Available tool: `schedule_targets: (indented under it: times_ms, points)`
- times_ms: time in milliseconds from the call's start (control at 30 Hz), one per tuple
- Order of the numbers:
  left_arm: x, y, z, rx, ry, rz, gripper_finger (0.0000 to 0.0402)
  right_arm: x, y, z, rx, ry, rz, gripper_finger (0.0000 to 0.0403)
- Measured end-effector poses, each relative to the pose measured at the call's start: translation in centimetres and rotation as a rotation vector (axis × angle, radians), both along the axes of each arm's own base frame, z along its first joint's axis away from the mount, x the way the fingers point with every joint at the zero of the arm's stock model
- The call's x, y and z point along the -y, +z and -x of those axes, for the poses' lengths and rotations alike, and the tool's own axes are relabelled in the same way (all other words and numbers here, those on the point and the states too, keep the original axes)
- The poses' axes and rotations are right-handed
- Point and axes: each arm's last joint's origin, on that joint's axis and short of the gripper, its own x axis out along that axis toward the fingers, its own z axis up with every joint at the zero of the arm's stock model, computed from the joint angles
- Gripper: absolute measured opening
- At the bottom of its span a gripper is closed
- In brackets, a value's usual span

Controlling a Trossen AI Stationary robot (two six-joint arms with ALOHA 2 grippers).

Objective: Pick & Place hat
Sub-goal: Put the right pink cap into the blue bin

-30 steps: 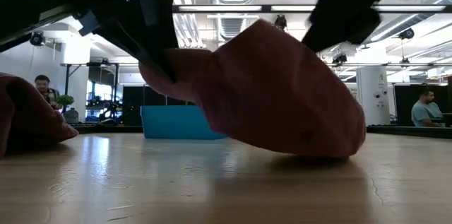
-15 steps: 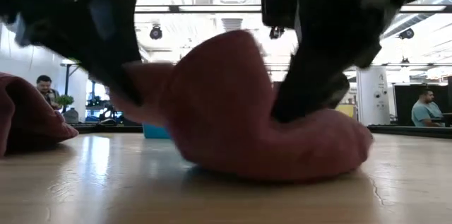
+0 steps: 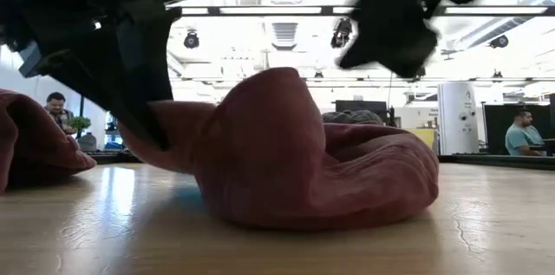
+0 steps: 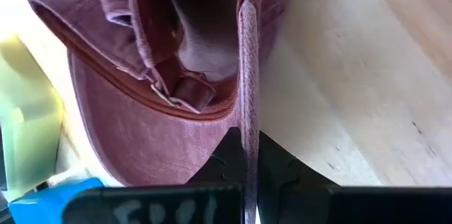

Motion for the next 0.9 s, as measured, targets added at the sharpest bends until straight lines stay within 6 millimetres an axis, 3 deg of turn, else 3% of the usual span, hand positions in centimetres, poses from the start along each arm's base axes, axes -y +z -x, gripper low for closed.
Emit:
schedule_targets:
  times_ms: [67,367,533,700,900]
  points:
    - [0.0,0.0,0.0,-0.007,-0.011,-0.004,0.0005,0.7,-0.1,0.1,-0.015,-0.023,0.023,0.0177]
    - [0.1,0.0,0.0,-0.009,-0.027,-0.003,0.0005,3.3,-5.3,-0.6,-0.159,-0.122,0.081,0.0164]
    - [0.3,-0.2,0.3,-0.010,0.002,0.027,0.0007,4.7,-6.0,-0.2,-0.204,-0.194,0.156,0.0160]
    - [0.2,-0.5,0.4,-0.009,0.016,0.030,0.0005,4.7,-5.5,0.2,-0.203,-0.183,0.168,0.0163]
    - [-0.2,-0.4,-0.8,0.050,0.043,0.072,0.0005,3.0,-1.6,0.0,-0.074,-0.088,0.165,0.0173]
